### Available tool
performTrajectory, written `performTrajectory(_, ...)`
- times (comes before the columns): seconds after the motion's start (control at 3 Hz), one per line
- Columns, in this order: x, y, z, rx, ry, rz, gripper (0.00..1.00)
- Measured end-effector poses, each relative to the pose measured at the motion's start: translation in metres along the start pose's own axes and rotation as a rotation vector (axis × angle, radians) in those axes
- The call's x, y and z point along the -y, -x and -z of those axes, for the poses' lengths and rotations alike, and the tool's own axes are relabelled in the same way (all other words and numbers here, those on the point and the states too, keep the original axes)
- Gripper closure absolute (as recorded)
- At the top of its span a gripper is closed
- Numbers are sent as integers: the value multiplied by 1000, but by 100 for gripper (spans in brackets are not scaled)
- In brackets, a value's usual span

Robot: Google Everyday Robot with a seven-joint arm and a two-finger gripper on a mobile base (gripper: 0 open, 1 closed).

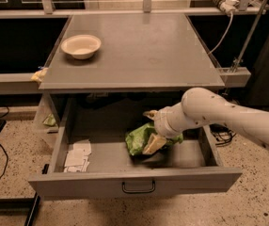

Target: Pick green rice chip bag from top drawer and place on counter

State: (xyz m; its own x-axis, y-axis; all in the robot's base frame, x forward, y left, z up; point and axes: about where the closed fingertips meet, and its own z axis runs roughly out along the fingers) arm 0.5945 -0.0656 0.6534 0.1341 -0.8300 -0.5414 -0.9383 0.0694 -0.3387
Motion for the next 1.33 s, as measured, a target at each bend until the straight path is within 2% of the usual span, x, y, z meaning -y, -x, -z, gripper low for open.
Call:
performTrajectory(0.33, 0, 3, -10, -55, 58, 112, 41)
performTrajectory(0.67, -6, 8, -2, -98, 104, 147, 65)
performTrajectory(1.0, -8, 10, 25, -125, 97, 74, 88)
performTrajectory(1.33, -10, 9, 64, -135, 57, -47, 100)
